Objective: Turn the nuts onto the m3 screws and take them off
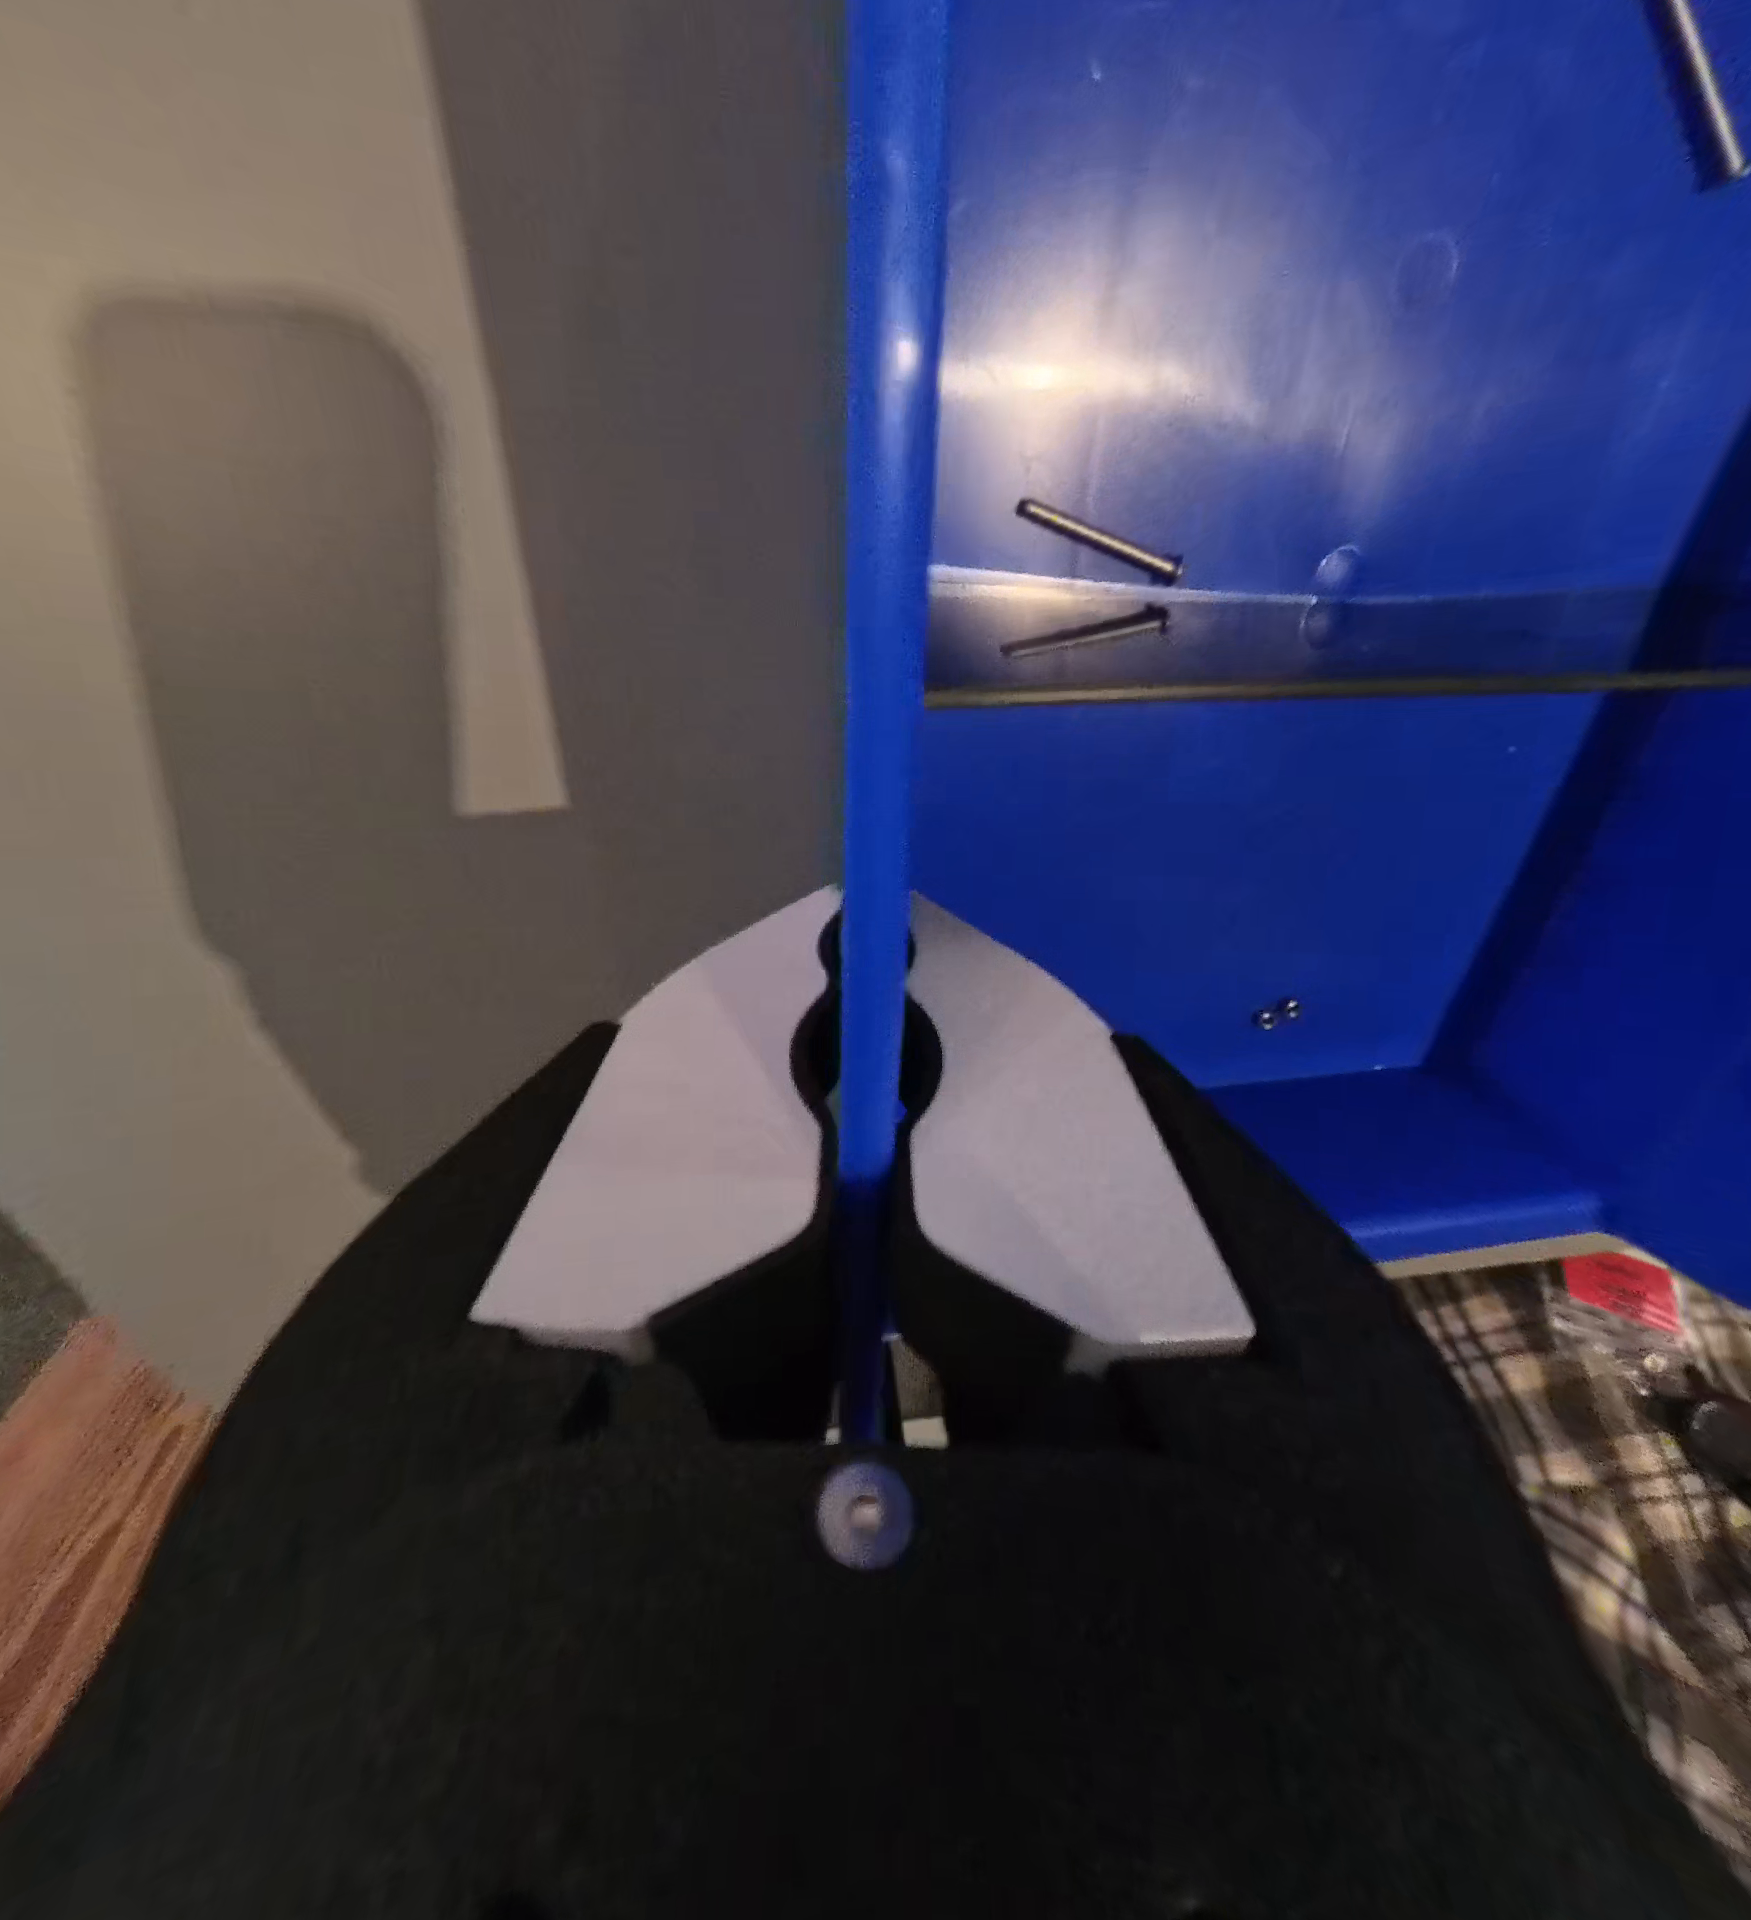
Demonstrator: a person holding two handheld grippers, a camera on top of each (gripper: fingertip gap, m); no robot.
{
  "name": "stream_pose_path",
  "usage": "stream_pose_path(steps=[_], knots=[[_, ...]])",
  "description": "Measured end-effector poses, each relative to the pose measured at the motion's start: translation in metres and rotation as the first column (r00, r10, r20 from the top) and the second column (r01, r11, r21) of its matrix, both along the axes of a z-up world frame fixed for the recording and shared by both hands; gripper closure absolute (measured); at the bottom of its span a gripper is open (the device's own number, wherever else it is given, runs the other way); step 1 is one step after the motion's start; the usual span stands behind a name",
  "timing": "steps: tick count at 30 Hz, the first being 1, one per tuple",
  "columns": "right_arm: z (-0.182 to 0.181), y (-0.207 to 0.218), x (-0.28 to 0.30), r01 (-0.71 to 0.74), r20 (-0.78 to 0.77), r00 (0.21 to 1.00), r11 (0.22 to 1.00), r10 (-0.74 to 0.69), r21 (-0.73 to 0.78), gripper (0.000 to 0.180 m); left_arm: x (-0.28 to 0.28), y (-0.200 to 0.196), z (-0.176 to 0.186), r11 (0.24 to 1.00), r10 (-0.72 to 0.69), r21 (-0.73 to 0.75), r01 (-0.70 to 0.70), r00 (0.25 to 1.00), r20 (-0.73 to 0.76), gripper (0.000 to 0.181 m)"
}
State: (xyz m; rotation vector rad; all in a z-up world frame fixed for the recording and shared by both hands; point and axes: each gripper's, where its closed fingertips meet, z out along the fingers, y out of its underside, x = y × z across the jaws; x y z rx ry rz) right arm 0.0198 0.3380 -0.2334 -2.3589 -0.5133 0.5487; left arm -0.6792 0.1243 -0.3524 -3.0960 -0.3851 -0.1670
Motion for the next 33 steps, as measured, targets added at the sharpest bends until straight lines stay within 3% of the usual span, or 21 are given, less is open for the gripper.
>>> stream_pose_path(steps=[15, 26, 33], knots=[[-0.004, -0.004, 0.006, 0.029, -0.004, 1.000, 0.999, -0.029, -0.036, 0.138, -0.155, -0.079, 0.009, 0.985, 0.173, -0.014, -0.173, 0.984, -0.037, 0.177], [-0.002, -0.010, 0.017, 0.064, 0.026, 0.998, 0.997, -0.062, -0.044, 0.138, -0.181, -0.078, 0.001, 0.984, 0.176, -0.010, -0.176, 0.984, 0.003, 0.178], [-0.016, 0.000, 0.074, 0.181, 0.158, 0.974, 0.979, -0.164, -0.099, 0.131, -0.183, -0.070, -0.001, 0.978, 0.192, 0.068, -0.195, 0.980, 0.058, 0.172]])
